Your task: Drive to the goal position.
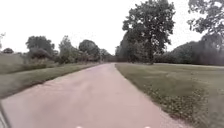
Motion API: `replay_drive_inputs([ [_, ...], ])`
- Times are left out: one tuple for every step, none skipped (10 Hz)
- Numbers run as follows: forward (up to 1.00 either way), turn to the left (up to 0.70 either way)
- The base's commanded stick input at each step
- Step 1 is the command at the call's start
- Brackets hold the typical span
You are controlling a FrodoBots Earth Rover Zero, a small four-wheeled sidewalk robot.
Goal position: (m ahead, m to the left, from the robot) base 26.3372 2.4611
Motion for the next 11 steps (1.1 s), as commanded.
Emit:
replay_drive_inputs([
  [0.70,0.00],
  [0.70,0.00],
  [0.70,0.00],
  [0.70,0.00],
  [0.70,0.00],
  [0.70,0.00],
  [0.70,0.00],
  [0.70,0.00],
  [0.70,0.00],
  [0.70,0.00],
  [0.70,0.00],
])
